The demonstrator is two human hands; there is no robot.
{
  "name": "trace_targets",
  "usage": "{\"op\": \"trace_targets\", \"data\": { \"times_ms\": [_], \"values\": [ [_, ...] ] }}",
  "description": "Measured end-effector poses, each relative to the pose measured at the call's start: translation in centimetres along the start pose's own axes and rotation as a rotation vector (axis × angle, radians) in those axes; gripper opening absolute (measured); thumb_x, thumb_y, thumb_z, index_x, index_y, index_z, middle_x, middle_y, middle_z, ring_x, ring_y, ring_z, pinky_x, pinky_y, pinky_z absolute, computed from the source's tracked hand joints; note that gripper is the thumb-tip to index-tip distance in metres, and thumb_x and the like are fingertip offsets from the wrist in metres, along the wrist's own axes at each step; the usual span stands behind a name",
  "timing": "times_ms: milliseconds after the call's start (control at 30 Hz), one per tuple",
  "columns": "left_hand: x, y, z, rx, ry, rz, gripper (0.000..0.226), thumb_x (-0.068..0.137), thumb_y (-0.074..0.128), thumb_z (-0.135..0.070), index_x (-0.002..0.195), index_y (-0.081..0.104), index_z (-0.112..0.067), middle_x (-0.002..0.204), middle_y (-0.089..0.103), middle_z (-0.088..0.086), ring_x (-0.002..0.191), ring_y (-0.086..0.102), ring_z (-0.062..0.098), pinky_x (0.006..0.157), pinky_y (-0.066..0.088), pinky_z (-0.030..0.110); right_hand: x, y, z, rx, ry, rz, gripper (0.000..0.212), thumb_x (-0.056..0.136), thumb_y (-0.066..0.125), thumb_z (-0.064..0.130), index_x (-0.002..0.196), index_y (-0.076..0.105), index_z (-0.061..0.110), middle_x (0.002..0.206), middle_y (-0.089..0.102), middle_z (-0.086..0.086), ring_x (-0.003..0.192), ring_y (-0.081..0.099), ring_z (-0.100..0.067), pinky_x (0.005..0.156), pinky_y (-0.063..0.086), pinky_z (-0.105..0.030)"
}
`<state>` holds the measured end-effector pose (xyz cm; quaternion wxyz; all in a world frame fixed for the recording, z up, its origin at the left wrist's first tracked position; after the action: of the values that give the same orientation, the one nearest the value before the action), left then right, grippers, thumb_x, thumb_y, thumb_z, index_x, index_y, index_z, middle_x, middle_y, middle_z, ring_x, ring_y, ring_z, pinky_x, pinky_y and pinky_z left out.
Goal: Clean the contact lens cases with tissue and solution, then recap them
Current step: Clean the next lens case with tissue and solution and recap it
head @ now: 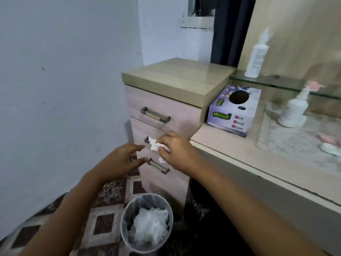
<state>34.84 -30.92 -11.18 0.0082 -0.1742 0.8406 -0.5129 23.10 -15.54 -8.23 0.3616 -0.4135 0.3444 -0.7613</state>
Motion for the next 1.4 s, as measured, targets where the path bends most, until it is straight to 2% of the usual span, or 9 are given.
{"op": "trace_targets", "data": {
  "times_ms": [100, 367, 733, 833, 933, 1067, 1167, 1300, 1400],
  "values": [
    [-1.6, 2.0, 3.3, 0.005, -0.109, 0.055, 0.092, 0.062, 0.033, -0.08, 0.126, 0.056, -0.019, 0.11, 0.061, 0.0, 0.097, 0.057, 0.012, 0.091, 0.046, 0.032, 0.6, 4.1, 0.8, 0.017, -0.049, 0.103, 0.025, 0.09, 0.049, 0.013, 0.109, 0.063, 0.004, 0.11, 0.059, -0.011, 0.1, 0.054, -0.024, 0.089, 0.042, -0.036],
    [-5.0, 9.3, 10.3, -0.053, -0.289, 0.23, 0.053, 0.088, 0.058, -0.042, 0.132, 0.05, -0.015, 0.131, 0.053, 0.009, 0.117, 0.052, 0.021, 0.099, 0.041, 0.03, 0.2, 14.1, -1.7, 0.027, 0.121, 0.423, 0.029, 0.091, 0.047, 0.013, 0.116, 0.059, 0.004, 0.117, 0.054, -0.015, 0.107, 0.052, -0.028, 0.091, 0.041, -0.034],
    [-7.9, 17.1, 13.6, -0.112, -0.453, 0.424, 0.049, 0.09, 0.056, -0.039, 0.132, 0.05, -0.015, 0.127, 0.054, 0.01, 0.114, 0.051, 0.022, 0.088, 0.036, 0.023, -3.6, 24.0, -6.7, 0.115, 0.497, 0.655, 0.027, 0.09, 0.053, 0.025, 0.108, 0.065, 0.009, 0.108, 0.065, -0.013, 0.096, 0.06, -0.027, 0.07, 0.041, -0.025],
    [-8.2, 18.0, 13.7, -0.12, -0.465, 0.451, 0.046, 0.091, 0.056, -0.037, 0.131, 0.052, -0.015, 0.124, 0.055, 0.01, 0.111, 0.051, 0.022, 0.086, 0.037, 0.024, -4.4, 25.1, -7.0, 0.212, 0.613, 0.707, 0.041, 0.094, 0.049, 0.034, 0.126, 0.055, 0.008, 0.128, 0.057, -0.011, 0.11, 0.057, -0.023, 0.078, 0.044, -0.026],
    [-8.4, 18.3, 13.8, -0.129, -0.478, 0.466, 0.047, 0.091, 0.056, -0.038, 0.131, 0.051, -0.015, 0.125, 0.055, 0.01, 0.112, 0.052, 0.022, 0.091, 0.04, 0.027, -4.9, 24.7, -7.1, 0.249, 0.626, 0.732, 0.045, 0.097, 0.045, 0.031, 0.137, 0.044, 0.01, 0.143, 0.043, -0.008, 0.128, 0.043, -0.022, 0.1, 0.034, -0.026],
    [-7.9, 17.8, 13.6, -0.117, -0.488, 0.458, 0.046, 0.091, 0.056, -0.037, 0.131, 0.051, -0.015, 0.126, 0.054, 0.01, 0.112, 0.052, 0.021, 0.09, 0.038, 0.025, -4.9, 23.2, -7.6, 0.3, 0.625, 0.665, 0.035, 0.096, 0.045, 0.023, 0.126, 0.055, 0.009, 0.123, 0.061, -0.012, 0.091, 0.057, -0.02, 0.082, 0.043, -0.028],
    [-7.1, 16.8, 13.4, -0.083, -0.467, 0.436, 0.051, 0.09, 0.055, -0.04, 0.133, 0.048, -0.015, 0.13, 0.052, 0.01, 0.114, 0.051, 0.021, 0.093, 0.038, 0.027, -4.1, 21.9, -7.6, 0.305, 0.578, 0.64, 0.034, 0.096, 0.045, 0.023, 0.126, 0.055, 0.012, 0.118, 0.063, -0.011, 0.084, 0.057, -0.019, 0.078, 0.046, -0.031],
    [-5.5, 14.3, 12.8, -0.042, -0.42, 0.364, 0.05, 0.091, 0.055, -0.039, 0.134, 0.048, -0.014, 0.133, 0.052, 0.007, 0.115, 0.052, 0.02, 0.092, 0.039, 0.026, -2.4, 19.9, -6.4, 0.211, 0.442, 0.634, 0.039, 0.095, 0.045, 0.026, 0.132, 0.05, 0.013, 0.134, 0.053, -0.011, 0.116, 0.053, -0.024, 0.1, 0.042, -0.034],
    [-4.2, 12.1, 12.0, -0.034, -0.398, 0.306, 0.051, 0.09, 0.055, -0.04, 0.133, 0.047, -0.015, 0.133, 0.051, 0.007, 0.114, 0.053, 0.019, 0.093, 0.041, 0.028, -0.8, 18.1, -5.1, 0.148, 0.318, 0.63, 0.037, 0.096, 0.043, 0.023, 0.128, 0.053, 0.007, 0.133, 0.052, -0.014, 0.123, 0.047, -0.028, 0.103, 0.038, -0.036]
  ]
}}
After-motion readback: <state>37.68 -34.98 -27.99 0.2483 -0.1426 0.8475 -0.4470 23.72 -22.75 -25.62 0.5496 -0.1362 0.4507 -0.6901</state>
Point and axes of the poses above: each hand's wrist, its own x-axis towards the middle knuckle, its own y-axis out of the palm, z = x × y, the point moved 1 cm from there along x, towards the middle knuckle
